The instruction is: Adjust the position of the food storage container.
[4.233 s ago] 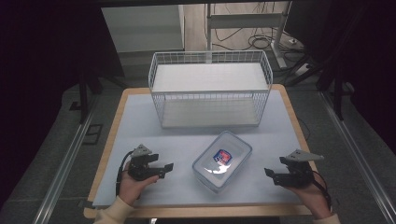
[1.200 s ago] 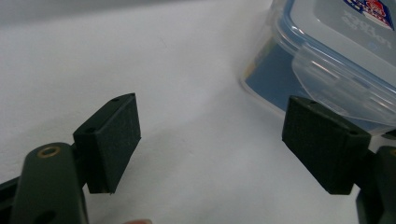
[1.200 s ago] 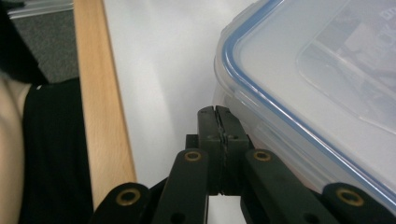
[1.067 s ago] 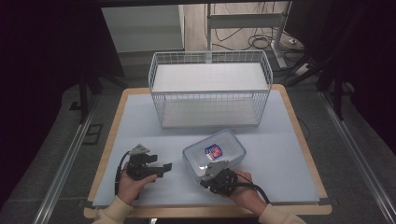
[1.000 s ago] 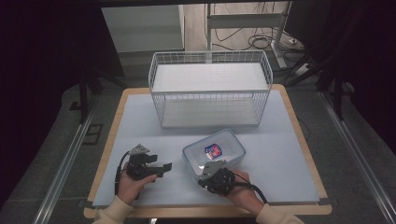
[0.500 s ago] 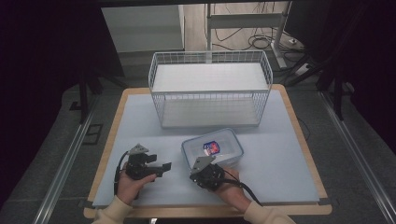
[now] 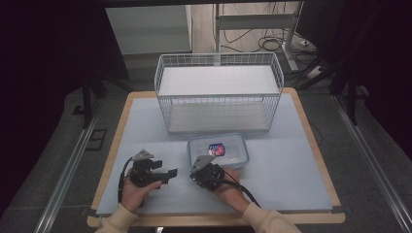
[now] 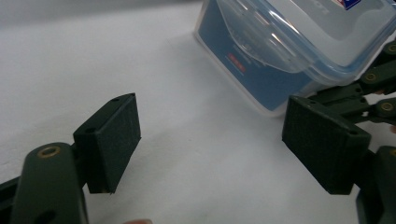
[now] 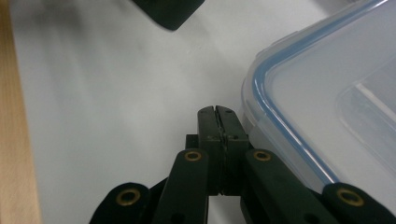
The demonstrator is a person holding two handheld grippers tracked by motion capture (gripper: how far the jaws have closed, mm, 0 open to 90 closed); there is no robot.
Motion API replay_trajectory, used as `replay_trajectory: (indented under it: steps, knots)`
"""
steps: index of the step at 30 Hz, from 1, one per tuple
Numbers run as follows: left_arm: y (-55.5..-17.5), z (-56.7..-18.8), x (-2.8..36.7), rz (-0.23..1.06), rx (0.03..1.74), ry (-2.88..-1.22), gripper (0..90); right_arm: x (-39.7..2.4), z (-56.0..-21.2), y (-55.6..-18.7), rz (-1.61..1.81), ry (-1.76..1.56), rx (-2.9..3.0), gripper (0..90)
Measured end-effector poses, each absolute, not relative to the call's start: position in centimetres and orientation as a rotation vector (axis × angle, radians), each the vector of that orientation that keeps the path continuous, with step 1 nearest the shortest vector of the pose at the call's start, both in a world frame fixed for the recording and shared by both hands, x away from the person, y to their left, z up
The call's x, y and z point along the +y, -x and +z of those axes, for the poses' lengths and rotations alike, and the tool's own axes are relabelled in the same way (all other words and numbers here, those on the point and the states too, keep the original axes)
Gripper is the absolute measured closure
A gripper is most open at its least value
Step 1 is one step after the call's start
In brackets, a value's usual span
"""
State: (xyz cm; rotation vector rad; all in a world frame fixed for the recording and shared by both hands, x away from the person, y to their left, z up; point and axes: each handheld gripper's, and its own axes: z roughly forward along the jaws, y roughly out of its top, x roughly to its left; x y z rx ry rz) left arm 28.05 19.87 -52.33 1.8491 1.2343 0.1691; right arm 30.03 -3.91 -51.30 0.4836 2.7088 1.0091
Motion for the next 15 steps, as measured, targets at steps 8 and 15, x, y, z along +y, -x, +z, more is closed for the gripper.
replay_trajectory:
  steps: [8,15]
  knots:
    - [-28.0,-52.4,20.0,0.171,1.246,-1.841,19.2,-4.9,-50.2,-29.0,1.037,-0.455,2.717,89.8]
    - [-28.0,-52.4,20.1,0.178,1.261,-1.827,19.2,-10.0,-48.0,-27.9,1.142,-0.506,2.697,89.7]
